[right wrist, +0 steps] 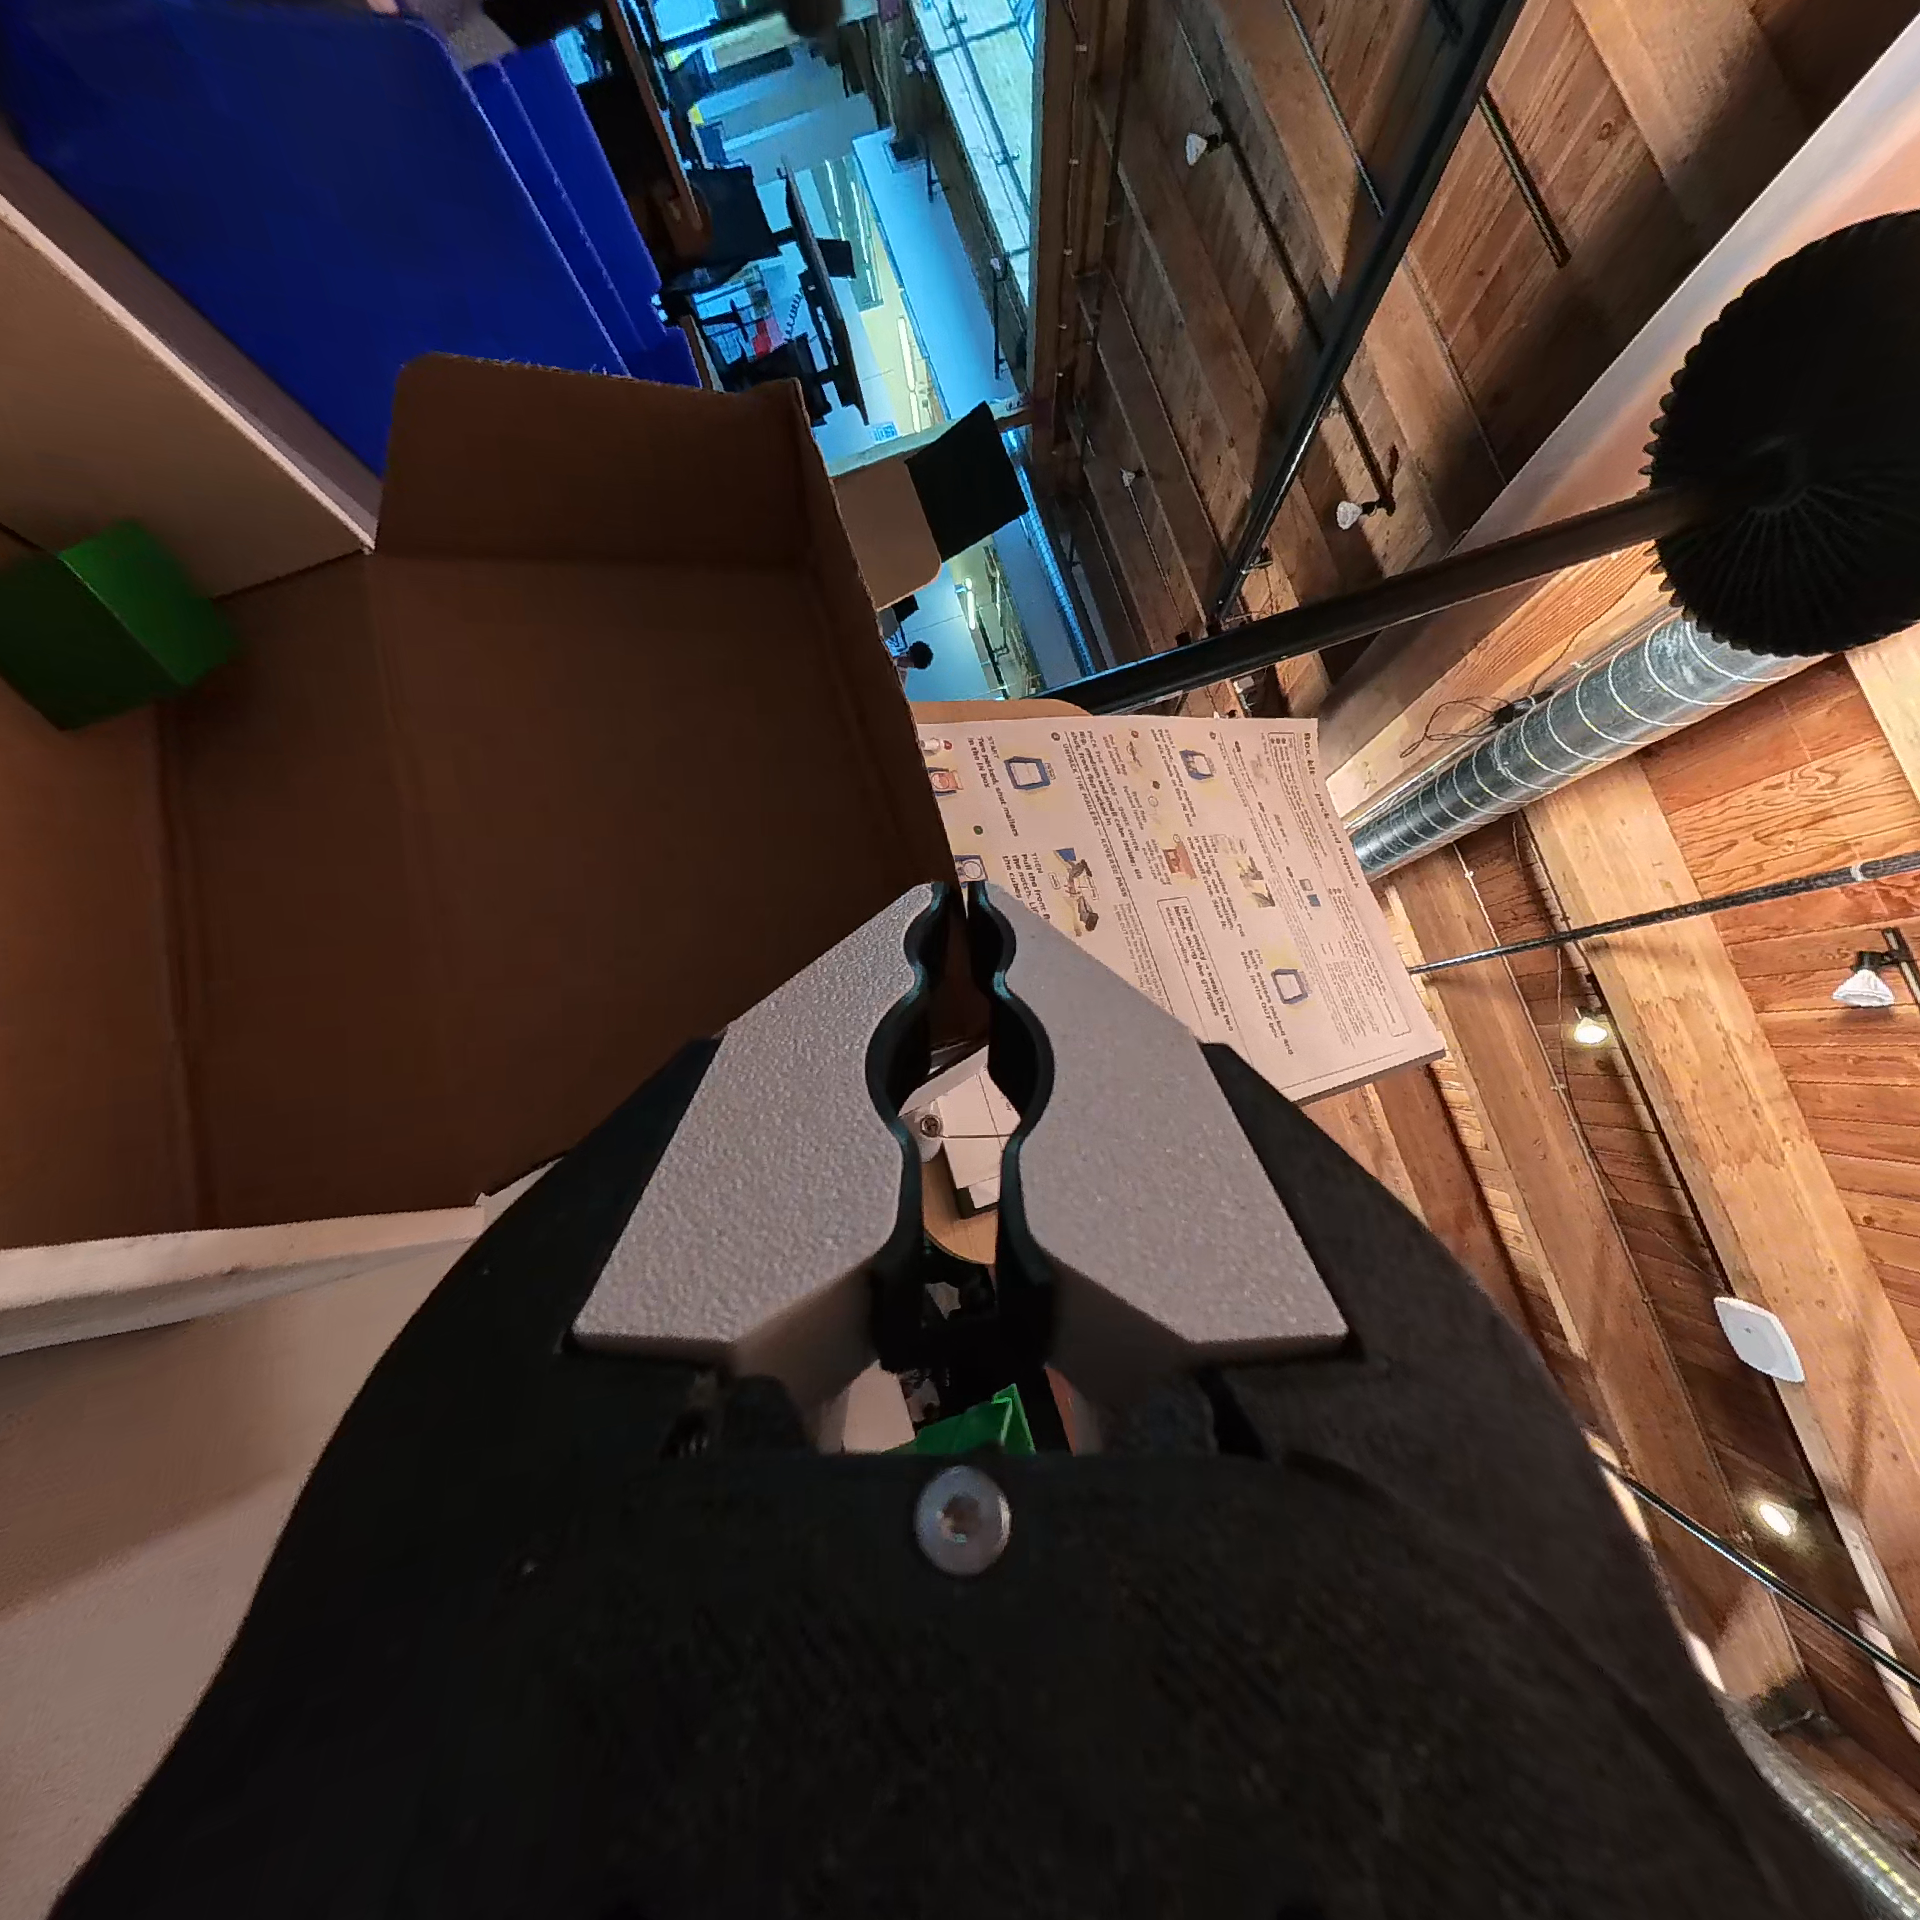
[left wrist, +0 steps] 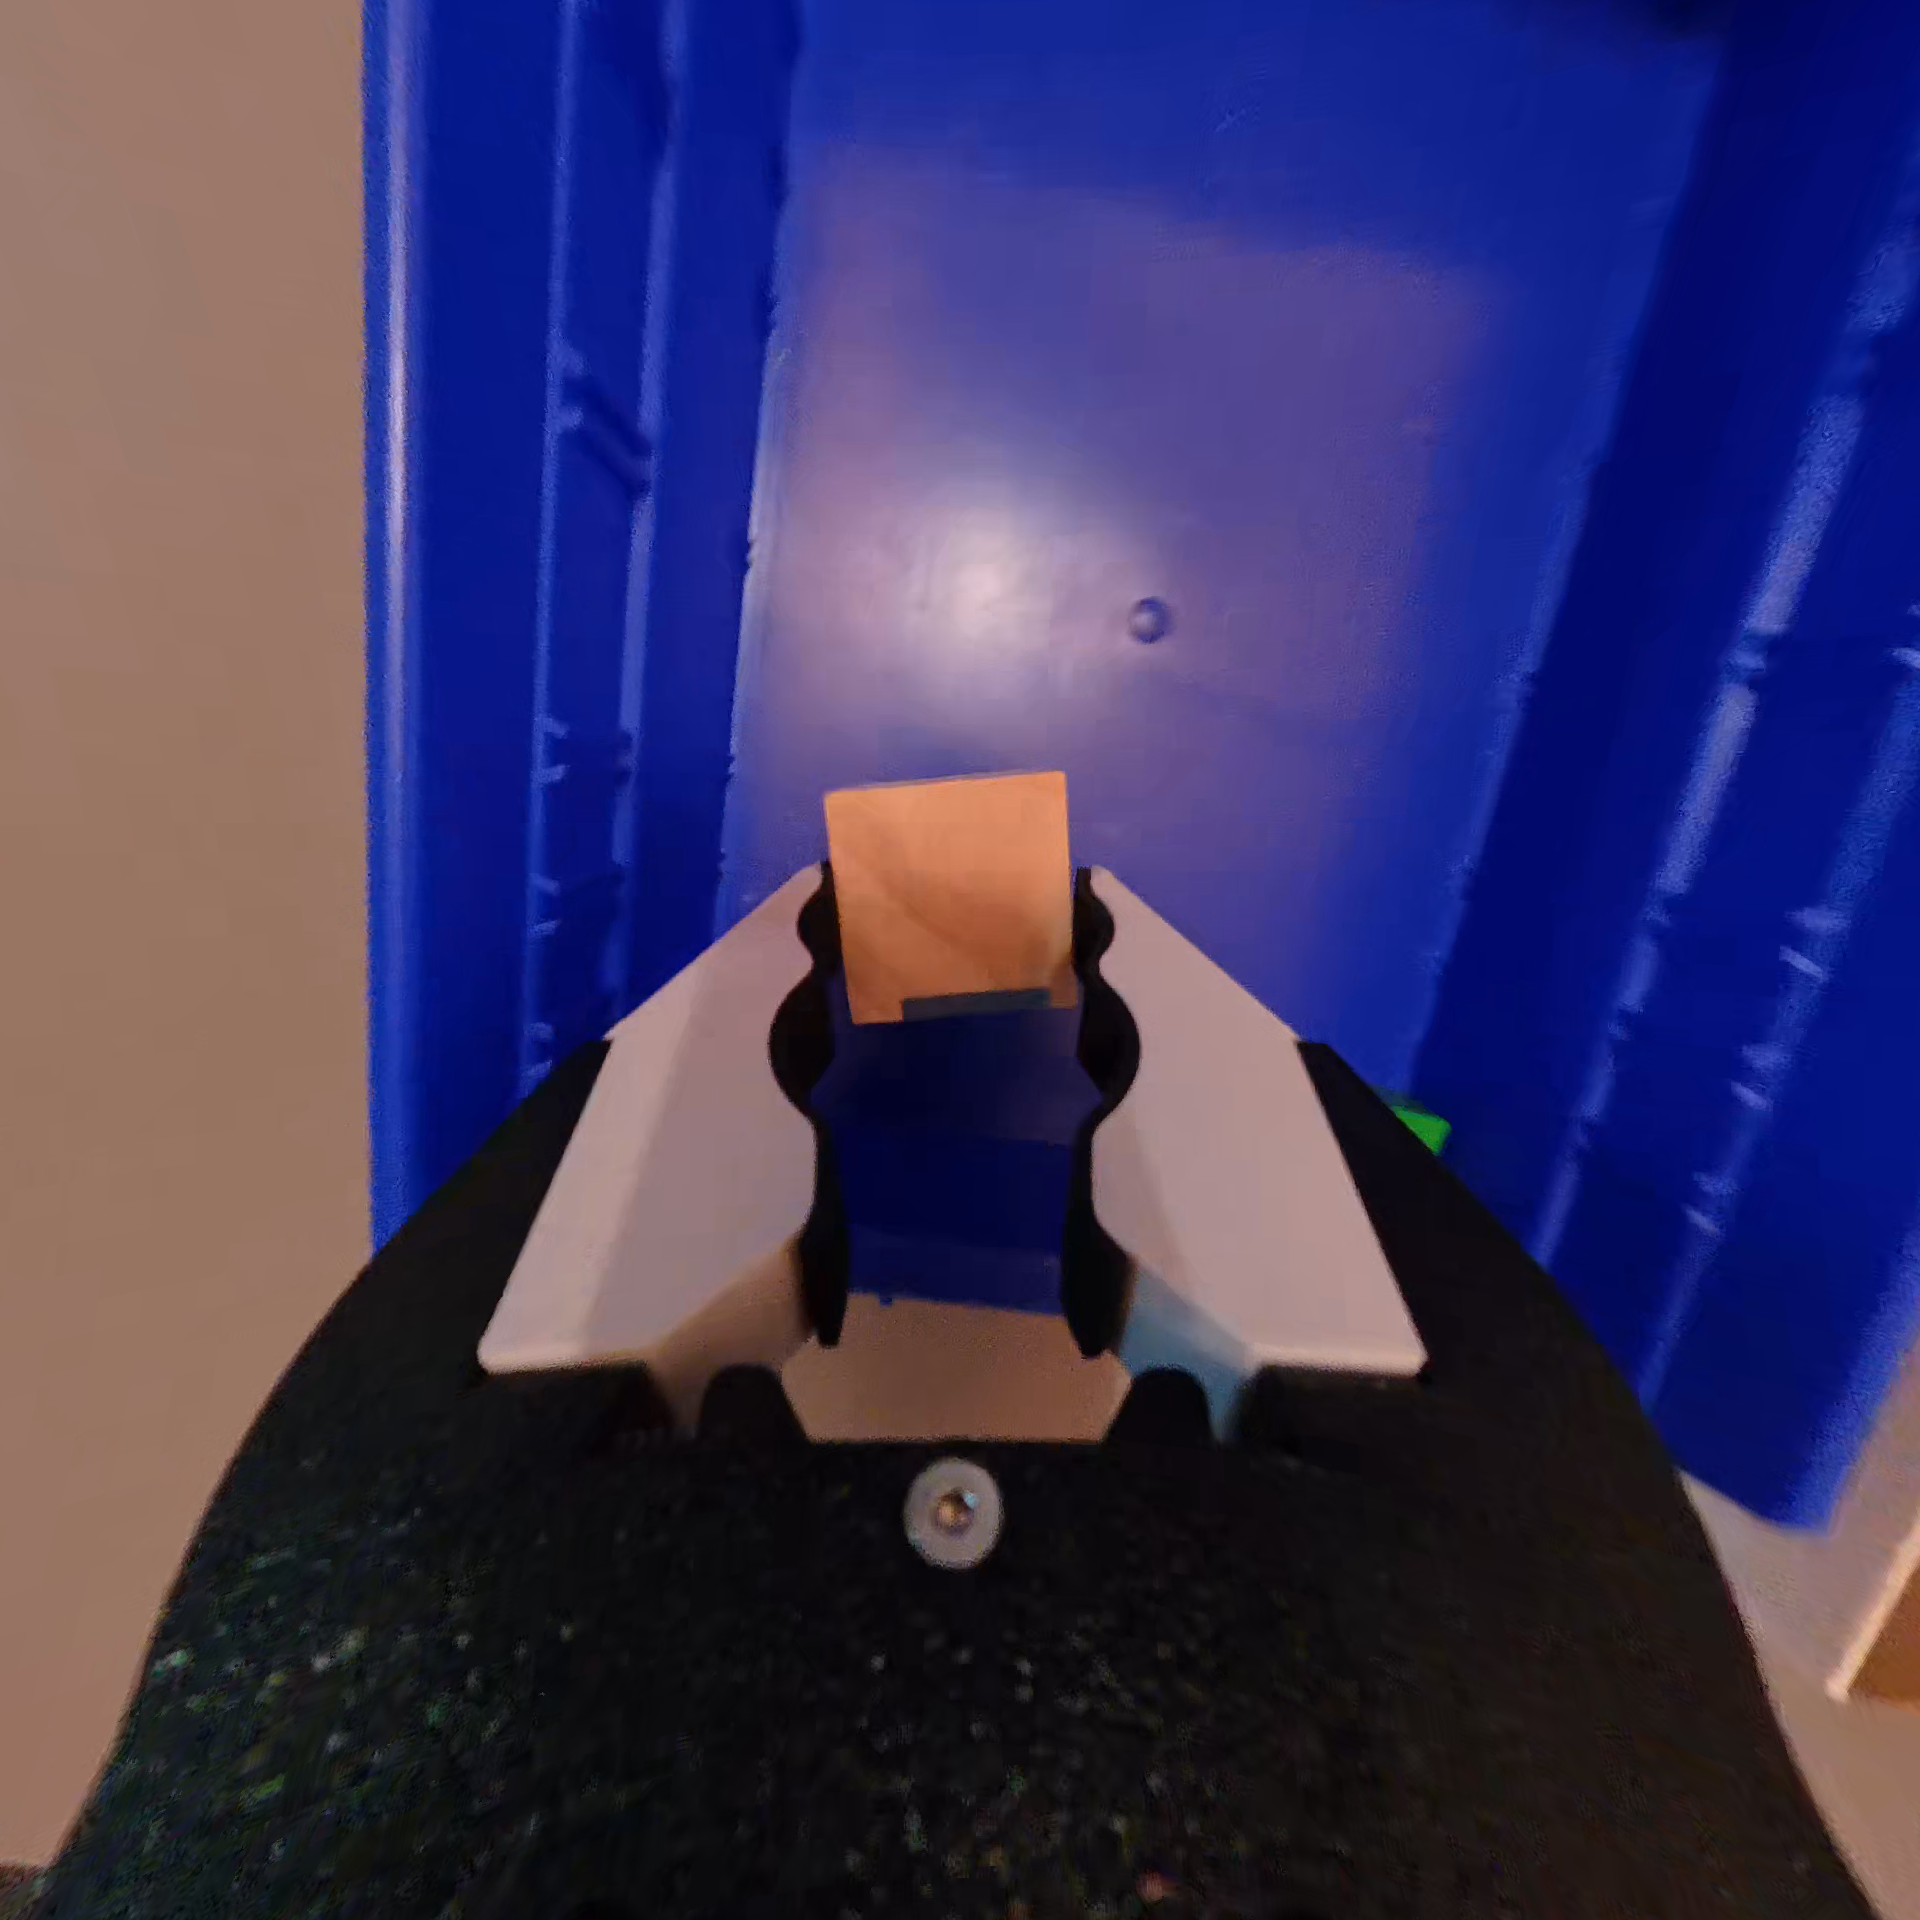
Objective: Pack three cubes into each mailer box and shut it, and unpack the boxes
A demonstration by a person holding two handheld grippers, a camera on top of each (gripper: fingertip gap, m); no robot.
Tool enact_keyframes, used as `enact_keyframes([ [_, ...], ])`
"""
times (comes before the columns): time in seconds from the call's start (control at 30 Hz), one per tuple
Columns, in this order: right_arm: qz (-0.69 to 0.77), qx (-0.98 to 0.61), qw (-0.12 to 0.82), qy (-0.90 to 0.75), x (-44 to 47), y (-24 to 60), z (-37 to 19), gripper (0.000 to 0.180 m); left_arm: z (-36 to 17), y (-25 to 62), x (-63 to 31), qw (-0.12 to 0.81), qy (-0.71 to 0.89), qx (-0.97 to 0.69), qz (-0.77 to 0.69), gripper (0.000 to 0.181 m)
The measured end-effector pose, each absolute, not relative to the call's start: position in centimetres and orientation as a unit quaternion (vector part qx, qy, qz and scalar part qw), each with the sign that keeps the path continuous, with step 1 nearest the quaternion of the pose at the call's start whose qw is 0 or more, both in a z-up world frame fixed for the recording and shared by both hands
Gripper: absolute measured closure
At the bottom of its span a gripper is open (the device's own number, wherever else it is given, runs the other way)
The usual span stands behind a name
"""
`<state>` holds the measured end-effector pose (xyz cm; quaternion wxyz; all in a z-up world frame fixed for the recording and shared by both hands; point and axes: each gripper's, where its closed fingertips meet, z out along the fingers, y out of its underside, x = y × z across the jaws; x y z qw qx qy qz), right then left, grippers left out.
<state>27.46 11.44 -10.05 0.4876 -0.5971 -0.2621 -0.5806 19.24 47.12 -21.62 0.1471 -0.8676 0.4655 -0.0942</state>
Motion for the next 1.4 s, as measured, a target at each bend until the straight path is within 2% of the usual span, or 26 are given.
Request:
enact_keyframes([
  [0.03, -0.580, -0.597, 0.489, -0.261, 27.5, 11.4, -10.1, 0.179, -20.4, 46.5, 19.6, 0.162, 0.484, -0.853, -0.105, 0.138],
  [0.2, -0.578, -0.598, 0.491, -0.259, 27.5, 11.5, -9.9, 0.179, -12.7, 38.4, 20.5, 0.193, 0.584, -0.748, -0.250, 0.139],
  [0.33, -0.565, -0.598, 0.513, -0.245, 27.3, 11.4, -9.5, 0.178, -9.1, 26.5, 18.1, 0.116, 0.658, -0.634, -0.389, 0.139],
  [0.4, -0.564, -0.597, 0.516, -0.243, 27.2, 11.4, -9.4, 0.179, -9.8, 21.4, 16.9, 0.095, 0.692, -0.589, -0.406, 0.139],
  [0.5, -0.566, -0.593, 0.518, -0.245, 27.0, 11.6, -9.3, 0.179, -12.7, 16.6, 17.5, 0.119, 0.708, -0.569, -0.401, 0.139],
  [0.67, -0.570, -0.587, 0.518, -0.250, 26.6, 11.7, -9.2, 0.179, -17.9, 13.3, 20.3, 0.158, 0.713, -0.576, -0.367, 0.138],
  [0.73, -0.571, -0.587, 0.517, -0.250, 26.7, 11.7, -9.2, 0.179, -19.4, 13.3, 20.7, 0.166, 0.715, -0.585, -0.345, 0.135],
  [0.77, -0.572, -0.587, 0.517, -0.249, 26.7, 11.6, -9.2, 0.179, -19.3, 13.4, 21.0, 0.178, 0.711, -0.585, -0.347, 0.126],
  [0.87, -0.570, -0.589, 0.516, -0.248, 26.8, 11.6, -9.3, 0.179, -16.8, 13.0, 20.2, 0.180, 0.707, -0.554, -0.400, 0.129],
  [0.93, -0.569, -0.589, 0.518, -0.246, 26.8, 11.6, -9.3, 0.178, -13.7, 14.3, 19.4, 0.198, 0.692, -0.540, -0.436, 0.138],
  [1.03, -0.569, -0.591, 0.516, -0.246, 26.9, 11.7, -9.4, 0.178, -7.1, 19.1, 18.2, 0.299, 0.662, -0.496, -0.475, 0.147],
  [1.13, -0.567, -0.592, 0.517, -0.245, 27.0, 11.7, -9.5, 0.178, -3.7, 26.6, 17.7, 0.417, 0.662, -0.454, -0.425, 0.142],
  [1.2, -0.566, -0.593, 0.518, -0.245, 27.0, 11.7, -9.5, 0.179, -5.0, 30.7, 18.0, 0.419, 0.705, -0.441, -0.365, 0.135],
  [1.33, -0.554, -0.597, 0.530, -0.235, 27.1, 11.8, -9.4, 0.178, -11.7, 34.5, 18.7, 0.303, 0.826, -0.402, -0.255, 0.133],
  [1.4, -0.552, -0.598, 0.532, -0.232, 27.2, 11.8, -9.3, 0.178, -14.7, 35.3, 19.3, 0.258, 0.859, -0.383, -0.219, 0.122],
])
